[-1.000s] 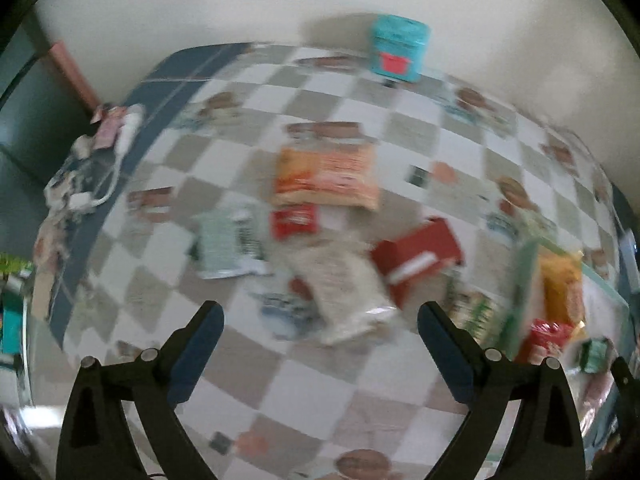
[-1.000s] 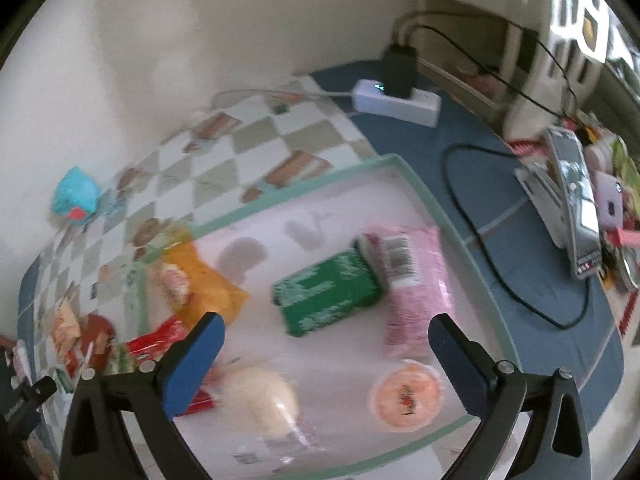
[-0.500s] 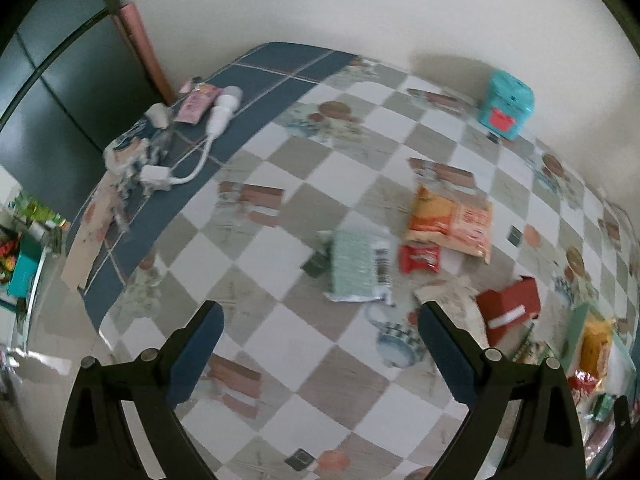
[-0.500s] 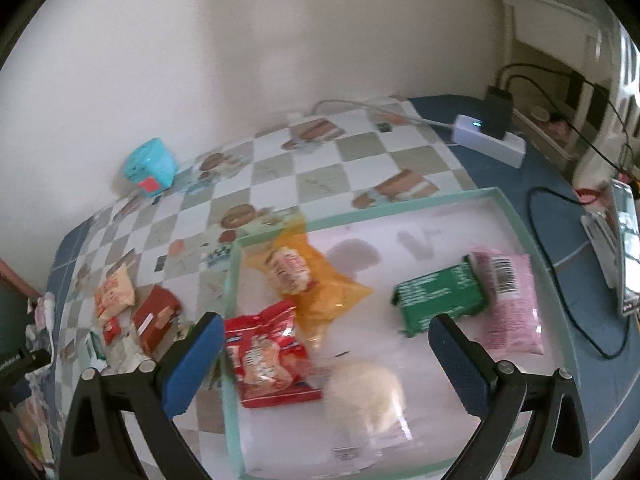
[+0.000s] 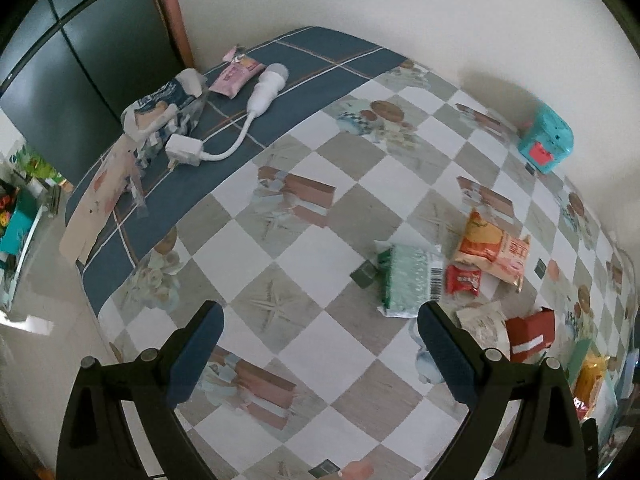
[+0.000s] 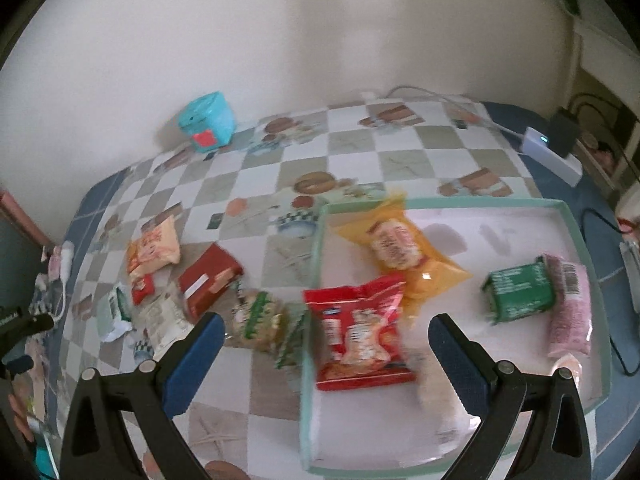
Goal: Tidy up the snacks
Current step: 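Move both tools back over the snack pile, then grasp the white bread bag with the right gripper while the left grasps the mint-green pack, then carry the white bag and mint-green pack over the white tray, then open both grippers to release the packs into the white tray, then move both tools back toward the red box and green-labelled bun bag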
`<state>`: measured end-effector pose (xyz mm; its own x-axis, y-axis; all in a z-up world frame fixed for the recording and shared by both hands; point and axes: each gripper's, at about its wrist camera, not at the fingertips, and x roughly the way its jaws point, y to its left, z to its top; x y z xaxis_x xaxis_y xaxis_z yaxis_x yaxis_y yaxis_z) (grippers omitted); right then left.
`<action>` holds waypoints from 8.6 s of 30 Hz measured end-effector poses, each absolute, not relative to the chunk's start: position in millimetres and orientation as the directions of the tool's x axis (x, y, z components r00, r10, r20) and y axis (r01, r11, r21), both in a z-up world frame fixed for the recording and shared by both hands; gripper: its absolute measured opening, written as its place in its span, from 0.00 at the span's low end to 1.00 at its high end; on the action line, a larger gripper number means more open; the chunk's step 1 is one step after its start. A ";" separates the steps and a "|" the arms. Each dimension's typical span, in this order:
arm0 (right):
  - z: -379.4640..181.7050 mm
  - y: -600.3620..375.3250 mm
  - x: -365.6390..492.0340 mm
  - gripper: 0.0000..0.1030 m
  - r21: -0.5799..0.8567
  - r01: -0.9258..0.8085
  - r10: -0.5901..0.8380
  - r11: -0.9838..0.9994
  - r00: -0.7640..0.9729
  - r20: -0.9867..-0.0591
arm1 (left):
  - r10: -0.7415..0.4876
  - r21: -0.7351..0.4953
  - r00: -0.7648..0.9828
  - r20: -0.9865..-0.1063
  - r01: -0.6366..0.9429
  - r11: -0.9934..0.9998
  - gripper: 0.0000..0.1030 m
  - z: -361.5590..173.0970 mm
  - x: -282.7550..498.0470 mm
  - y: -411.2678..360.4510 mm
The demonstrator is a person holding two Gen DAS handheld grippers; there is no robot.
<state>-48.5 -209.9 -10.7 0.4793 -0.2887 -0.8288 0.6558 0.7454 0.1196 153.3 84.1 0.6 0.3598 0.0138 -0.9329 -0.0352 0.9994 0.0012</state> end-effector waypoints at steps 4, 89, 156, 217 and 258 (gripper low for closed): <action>-14.1 -200.3 -34.0 1.00 0.141 0.636 -0.252 0.759 0.486 -0.837 | 0.010 -0.008 0.338 -0.941 -0.053 0.999 0.95 -6.6 158.5 92.6; -40.6 -110.3 59.8 0.56 0.048 0.439 -0.144 0.897 0.394 -0.908 | -0.096 -0.039 0.345 -0.934 0.167 0.985 0.50 -1.6 152.6 27.2; 10.7 -334.8 -176.2 0.56 0.066 0.952 -0.367 0.298 0.178 -0.913 | -0.271 -0.003 0.305 -0.913 0.660 0.752 0.50 21.0 -13.9 -165.7; -6.3 -343.5 -174.7 0.70 0.019 0.951 -0.350 0.307 0.131 -0.927 | -0.197 -0.068 0.223 -0.955 0.483 0.873 0.75 2.6 41.8 -169.0; -4.9 -197.8 -39.3 1.00 -0.001 0.705 -0.287 0.710 0.288 -0.914 | -0.051 -0.005 0.318 -0.947 0.144 0.990 0.88 -5.3 129.8 -3.3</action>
<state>-39.3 -197.8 -4.9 0.2880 -0.2872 -0.9135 0.7047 0.7095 -0.0009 129.8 -3.3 -5.3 0.3185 -0.0509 -0.9466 0.1438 0.9896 -0.0049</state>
